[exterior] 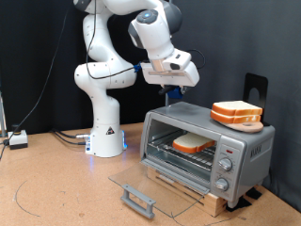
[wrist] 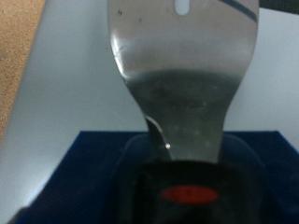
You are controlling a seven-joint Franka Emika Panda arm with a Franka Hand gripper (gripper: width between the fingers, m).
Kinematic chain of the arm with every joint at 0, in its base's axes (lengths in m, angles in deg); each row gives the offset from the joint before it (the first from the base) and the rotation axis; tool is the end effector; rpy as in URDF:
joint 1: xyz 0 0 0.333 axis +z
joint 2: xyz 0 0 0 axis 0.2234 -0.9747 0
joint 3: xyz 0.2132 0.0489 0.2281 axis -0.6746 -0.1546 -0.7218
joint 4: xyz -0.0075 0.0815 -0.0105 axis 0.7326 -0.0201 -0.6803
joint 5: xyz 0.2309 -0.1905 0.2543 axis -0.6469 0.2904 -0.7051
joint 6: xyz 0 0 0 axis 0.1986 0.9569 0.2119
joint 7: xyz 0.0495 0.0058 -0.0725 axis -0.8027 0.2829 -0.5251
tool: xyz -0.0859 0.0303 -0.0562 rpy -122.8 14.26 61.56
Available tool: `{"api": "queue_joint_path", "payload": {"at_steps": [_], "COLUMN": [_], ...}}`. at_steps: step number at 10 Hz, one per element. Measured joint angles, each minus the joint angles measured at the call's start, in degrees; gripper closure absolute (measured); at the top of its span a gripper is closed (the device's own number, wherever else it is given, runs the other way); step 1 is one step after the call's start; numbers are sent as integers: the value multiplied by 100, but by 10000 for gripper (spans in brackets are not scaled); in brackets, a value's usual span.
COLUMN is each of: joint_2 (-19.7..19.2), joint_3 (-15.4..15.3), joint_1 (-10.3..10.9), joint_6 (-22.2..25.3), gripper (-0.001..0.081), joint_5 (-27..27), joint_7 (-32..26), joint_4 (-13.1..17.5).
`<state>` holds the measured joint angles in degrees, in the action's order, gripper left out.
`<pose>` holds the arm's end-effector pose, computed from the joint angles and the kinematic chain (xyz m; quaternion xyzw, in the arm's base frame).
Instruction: Make a piece of toast with the oven
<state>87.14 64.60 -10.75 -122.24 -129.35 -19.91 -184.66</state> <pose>0.2865 0.1307 0.4124 -0.7677 -0.5938 -0.0826 0.2262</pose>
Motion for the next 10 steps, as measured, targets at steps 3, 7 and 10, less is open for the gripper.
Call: {"api": "queue_joint_path", "payload": {"at_steps": [3,7,10], "joint_2": [-31,-302,-399], "joint_3": [-354,-546,-558], "joint_1": [0,0,1], "joint_6": [-408,-733,-900], "gripper": [410,410,96], "joint_5": [-143,-336,-524], "joint_7": [243,244,150], "joint_4": [-188,-233,-230]}}
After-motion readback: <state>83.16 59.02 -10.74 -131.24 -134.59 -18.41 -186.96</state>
